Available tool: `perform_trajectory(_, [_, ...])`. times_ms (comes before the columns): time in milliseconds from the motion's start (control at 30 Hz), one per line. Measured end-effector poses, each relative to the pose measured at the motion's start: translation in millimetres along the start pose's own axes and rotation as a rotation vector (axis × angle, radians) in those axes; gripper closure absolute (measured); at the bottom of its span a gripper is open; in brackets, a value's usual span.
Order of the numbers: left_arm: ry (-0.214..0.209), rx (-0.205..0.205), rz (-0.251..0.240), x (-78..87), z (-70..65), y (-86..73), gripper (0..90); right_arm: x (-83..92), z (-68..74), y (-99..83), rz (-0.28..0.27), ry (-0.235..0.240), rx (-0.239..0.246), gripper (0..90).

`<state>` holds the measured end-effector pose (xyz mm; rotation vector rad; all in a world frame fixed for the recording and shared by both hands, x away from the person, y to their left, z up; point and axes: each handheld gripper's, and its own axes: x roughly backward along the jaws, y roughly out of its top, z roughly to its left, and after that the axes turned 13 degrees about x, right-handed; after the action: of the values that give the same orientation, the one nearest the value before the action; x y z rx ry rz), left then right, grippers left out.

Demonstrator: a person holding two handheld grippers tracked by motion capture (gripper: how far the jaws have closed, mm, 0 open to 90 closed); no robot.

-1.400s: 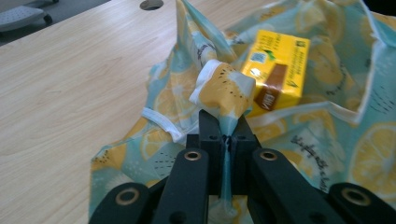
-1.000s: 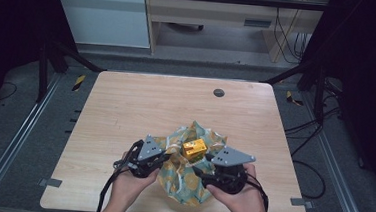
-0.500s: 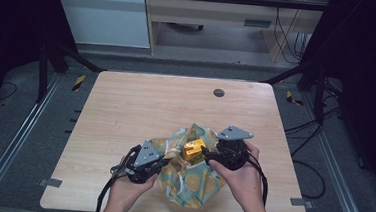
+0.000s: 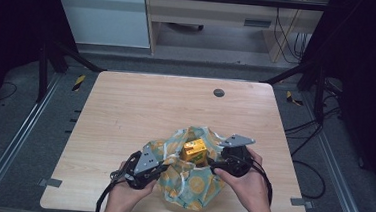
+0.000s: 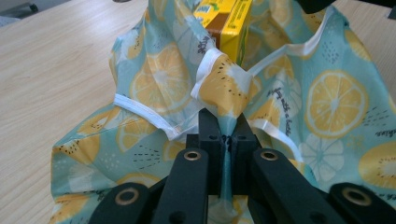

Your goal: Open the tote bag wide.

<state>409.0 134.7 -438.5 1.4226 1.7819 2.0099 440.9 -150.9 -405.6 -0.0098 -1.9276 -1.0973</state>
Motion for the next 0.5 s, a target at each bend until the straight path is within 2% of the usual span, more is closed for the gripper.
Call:
perform_trajectory(300, [0.005,0.003,0.026,-1.8,4.1,-8.6,87.0,-4.8,-3.2,-13.6,0.007,0.029,-0.032,24.5])
perform_trajectory(500, [0.007,0.009,0.027,-1.8,6.5,-10.2,87.2,-8.9,2.9,-14.2,0.031,0.062,-0.027,33.5])
